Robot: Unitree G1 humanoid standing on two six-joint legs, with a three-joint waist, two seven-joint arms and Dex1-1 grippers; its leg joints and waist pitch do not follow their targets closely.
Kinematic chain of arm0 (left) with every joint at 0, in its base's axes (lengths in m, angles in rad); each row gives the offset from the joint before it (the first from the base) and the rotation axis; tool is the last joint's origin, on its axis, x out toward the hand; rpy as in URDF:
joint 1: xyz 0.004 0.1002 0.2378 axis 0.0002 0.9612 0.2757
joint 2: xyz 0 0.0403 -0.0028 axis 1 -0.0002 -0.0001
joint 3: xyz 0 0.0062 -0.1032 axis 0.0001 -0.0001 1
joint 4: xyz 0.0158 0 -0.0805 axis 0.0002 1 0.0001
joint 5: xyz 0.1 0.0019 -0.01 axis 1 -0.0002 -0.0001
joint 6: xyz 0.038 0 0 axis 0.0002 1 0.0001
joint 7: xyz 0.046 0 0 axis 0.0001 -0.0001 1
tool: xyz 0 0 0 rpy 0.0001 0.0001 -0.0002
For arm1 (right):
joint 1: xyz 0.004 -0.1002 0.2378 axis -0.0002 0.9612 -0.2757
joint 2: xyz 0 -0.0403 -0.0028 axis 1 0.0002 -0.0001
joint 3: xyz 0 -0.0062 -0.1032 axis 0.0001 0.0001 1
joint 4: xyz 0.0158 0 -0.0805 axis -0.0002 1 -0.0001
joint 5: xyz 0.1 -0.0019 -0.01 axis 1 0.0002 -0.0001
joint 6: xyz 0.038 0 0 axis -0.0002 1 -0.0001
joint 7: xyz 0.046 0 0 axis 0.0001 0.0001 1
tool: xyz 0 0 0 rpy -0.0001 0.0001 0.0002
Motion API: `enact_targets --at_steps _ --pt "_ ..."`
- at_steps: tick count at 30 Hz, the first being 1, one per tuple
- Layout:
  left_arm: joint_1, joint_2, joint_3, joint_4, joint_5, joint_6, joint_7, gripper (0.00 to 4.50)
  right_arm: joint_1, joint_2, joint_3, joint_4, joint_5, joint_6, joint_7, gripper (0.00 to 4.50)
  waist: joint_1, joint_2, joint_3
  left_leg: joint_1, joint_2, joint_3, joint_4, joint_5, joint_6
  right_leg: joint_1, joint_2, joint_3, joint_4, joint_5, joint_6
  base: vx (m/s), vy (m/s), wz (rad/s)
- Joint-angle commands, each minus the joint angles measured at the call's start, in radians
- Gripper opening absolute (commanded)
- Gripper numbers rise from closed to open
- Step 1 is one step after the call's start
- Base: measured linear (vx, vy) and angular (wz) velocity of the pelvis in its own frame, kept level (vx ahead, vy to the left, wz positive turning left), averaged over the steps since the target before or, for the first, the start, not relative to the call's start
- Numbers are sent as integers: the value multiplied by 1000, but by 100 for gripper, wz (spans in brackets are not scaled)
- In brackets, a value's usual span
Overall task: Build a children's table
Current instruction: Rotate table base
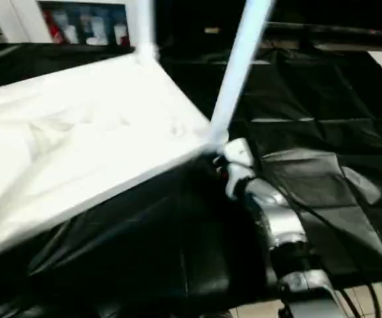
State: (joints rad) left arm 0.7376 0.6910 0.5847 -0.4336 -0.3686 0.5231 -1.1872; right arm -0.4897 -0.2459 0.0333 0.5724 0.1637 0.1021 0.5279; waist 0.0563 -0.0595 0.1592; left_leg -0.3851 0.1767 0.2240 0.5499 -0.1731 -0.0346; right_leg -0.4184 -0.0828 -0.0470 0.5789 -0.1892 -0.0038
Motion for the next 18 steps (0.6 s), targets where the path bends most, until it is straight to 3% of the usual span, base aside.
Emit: enact_targets --at_steps 1,4,6,9,15,18 --pt "60 7 58 44 15 -15 -17 353 3 4 -16 20 1 -22 1 329 1 14 -49 28 60 -33 -69 -161 64 37 -55 53 -44 -70 -204 0 0 0" --pt "113 19 178 98 -24 -77 -76 367 3 15 -18 45 9 -74 8 329 -3 17 -49 33 62 -31 -68 -183 72 35 -54 56 -50 -102 -213 0 0 0" --pt "115 25 197 110 -33 -86 -90 384 -1 17 -18 53 8 -81 3 329 -3 21 -49 38 63 -30 -68 -200 63 33 -52 57 -51 -115 -218 0 0 0" --pt "88 40 268 161 -76 -96 -115 384 -2 18 -30 61 5 -98 5 329 14 26 -47 44 67 -24 -70 -227 43 30 -44 56 -47 -123 -223 0 0 0" --pt "0 20 320 216 -150 -144 -77 384 7 31 -31 60 10 -123 19 329 24 20 -48 42 68 -23 -70 -283 17 27 -47 59 -45 -176 -218 0 0 0" --pt "-37 1 316 228 -174 -145 -55 384 21 44 -16 26 33 -127 71 329 34 22 -47 41 68 -27 -69 -311 9 26 -53 63 -48 -230 -206 0 0 0"
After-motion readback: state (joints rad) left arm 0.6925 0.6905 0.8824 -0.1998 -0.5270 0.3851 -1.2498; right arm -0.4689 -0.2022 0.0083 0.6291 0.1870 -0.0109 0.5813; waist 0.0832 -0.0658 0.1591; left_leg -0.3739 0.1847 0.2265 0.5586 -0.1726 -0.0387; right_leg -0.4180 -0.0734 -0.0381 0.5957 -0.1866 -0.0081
